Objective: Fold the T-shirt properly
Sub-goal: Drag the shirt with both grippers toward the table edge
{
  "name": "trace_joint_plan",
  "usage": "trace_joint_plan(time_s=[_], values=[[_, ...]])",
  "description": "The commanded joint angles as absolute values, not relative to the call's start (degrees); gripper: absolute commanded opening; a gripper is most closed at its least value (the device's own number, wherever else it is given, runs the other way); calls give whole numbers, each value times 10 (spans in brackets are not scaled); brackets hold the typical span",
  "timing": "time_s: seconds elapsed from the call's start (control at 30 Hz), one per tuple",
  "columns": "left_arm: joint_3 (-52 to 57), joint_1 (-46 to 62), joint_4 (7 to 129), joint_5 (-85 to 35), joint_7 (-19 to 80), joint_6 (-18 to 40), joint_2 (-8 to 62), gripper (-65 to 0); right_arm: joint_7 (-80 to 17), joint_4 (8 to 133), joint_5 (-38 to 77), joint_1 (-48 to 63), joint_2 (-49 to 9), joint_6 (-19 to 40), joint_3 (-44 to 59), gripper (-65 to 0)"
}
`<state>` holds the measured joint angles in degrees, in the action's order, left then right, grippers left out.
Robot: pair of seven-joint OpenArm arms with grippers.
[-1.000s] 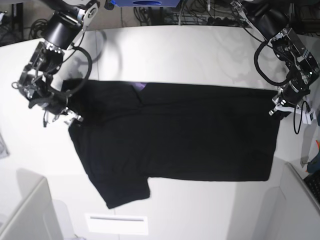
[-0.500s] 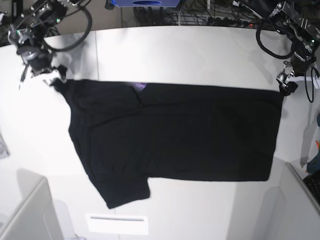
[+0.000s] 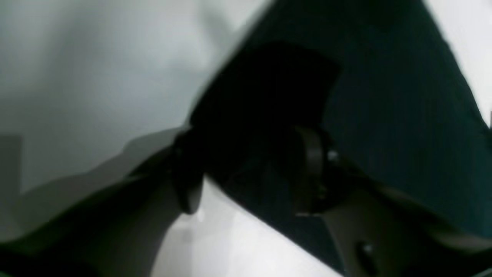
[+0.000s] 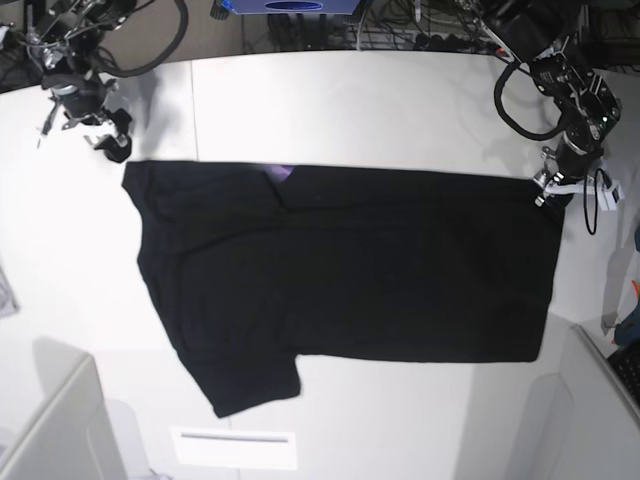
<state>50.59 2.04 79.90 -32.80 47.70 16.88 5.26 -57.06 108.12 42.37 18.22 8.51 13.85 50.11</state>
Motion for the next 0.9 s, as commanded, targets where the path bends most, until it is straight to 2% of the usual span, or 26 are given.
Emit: trace_joint_plan(time_s=[0.0, 0.27, 0.4, 0.53, 0.57, 0.63, 0.73, 0.77, 0.87], values=[[509, 18, 801, -333, 471, 172, 62, -367, -561, 1090, 436, 181, 80, 138, 502, -401], [509, 14, 796, -333, 471, 172, 61, -369, -559, 1073, 436, 168, 80, 136, 502, -401], [508, 14, 796, -333, 471, 172, 62, -370, -557, 1011, 437, 145, 80, 72, 502, -392], [509, 16, 796, -333, 472, 172, 63, -372, -555, 938, 478, 126, 80, 60, 502, -350], [509, 16, 796, -333, 472, 172, 63, -383, -551, 924, 487, 122, 80, 56, 502, -348], [506, 17, 796, -333, 472, 172, 63, -451, -539, 904, 495, 116, 80, 22, 501, -344], [506, 16, 796, -333, 472, 172, 63, -629, -537, 882, 496, 106, 79, 3, 499, -341], [506, 16, 796, -333, 473, 172, 63, -650, -537, 880, 496, 102, 79, 3, 499, -341], [507, 16, 796, -333, 473, 172, 63, -650, -535, 879, 495, 97, 79, 4, 499, -348]])
